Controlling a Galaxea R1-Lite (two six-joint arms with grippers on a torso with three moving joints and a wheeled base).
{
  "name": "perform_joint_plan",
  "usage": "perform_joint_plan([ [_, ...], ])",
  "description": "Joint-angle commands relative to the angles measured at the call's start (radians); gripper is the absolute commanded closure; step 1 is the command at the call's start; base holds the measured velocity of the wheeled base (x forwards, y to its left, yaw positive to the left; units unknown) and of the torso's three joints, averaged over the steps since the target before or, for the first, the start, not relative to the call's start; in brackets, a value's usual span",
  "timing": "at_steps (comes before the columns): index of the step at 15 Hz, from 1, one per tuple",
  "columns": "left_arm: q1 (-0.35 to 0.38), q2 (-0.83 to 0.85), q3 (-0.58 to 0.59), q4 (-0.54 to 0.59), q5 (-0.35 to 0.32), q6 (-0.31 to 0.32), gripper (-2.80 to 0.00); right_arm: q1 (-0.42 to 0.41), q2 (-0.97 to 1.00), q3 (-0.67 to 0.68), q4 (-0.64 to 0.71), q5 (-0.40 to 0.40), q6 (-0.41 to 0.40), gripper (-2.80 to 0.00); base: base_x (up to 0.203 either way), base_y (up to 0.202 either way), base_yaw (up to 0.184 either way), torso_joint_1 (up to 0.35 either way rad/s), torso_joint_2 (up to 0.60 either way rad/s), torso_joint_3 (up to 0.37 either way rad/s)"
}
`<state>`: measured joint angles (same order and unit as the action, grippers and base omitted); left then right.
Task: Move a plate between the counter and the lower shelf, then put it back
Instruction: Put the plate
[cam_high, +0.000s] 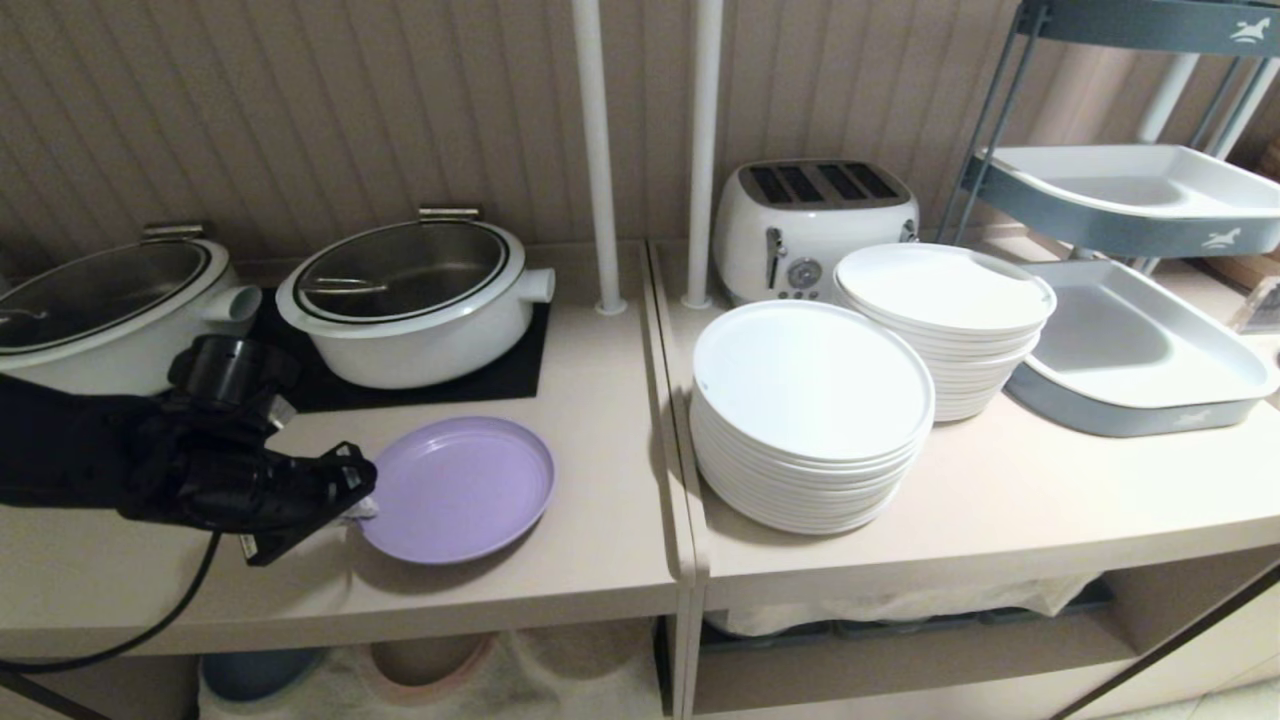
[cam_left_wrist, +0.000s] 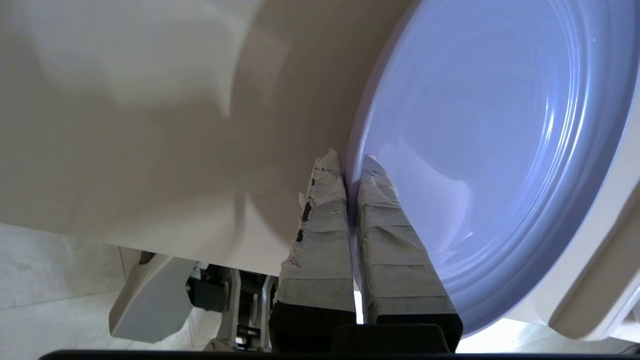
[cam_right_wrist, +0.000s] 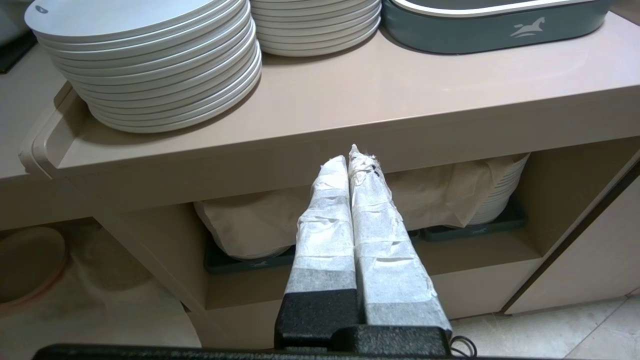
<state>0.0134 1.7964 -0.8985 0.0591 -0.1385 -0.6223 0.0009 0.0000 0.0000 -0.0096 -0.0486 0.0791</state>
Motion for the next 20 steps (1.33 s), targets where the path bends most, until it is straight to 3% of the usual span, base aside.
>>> perform_joint_plan([
  [1, 0.005, 0.009, 0.000, 0.001, -0.001, -0.004, 0.00, -0.001, 0.000, 0.000, -0.001, -0.001, 0.001, 0.00, 0.000, 0.000, 0.000, 0.000, 0.00, 0.000],
  [20, 0.010, 0.017, 0.001, 0.001, -0.001, -0.004, 0.00, -0.001, 0.000, -0.002, 0.000, -0.001, 0.001, 0.00, 0.000, 0.000, 0.000, 0.000, 0.00, 0.000],
])
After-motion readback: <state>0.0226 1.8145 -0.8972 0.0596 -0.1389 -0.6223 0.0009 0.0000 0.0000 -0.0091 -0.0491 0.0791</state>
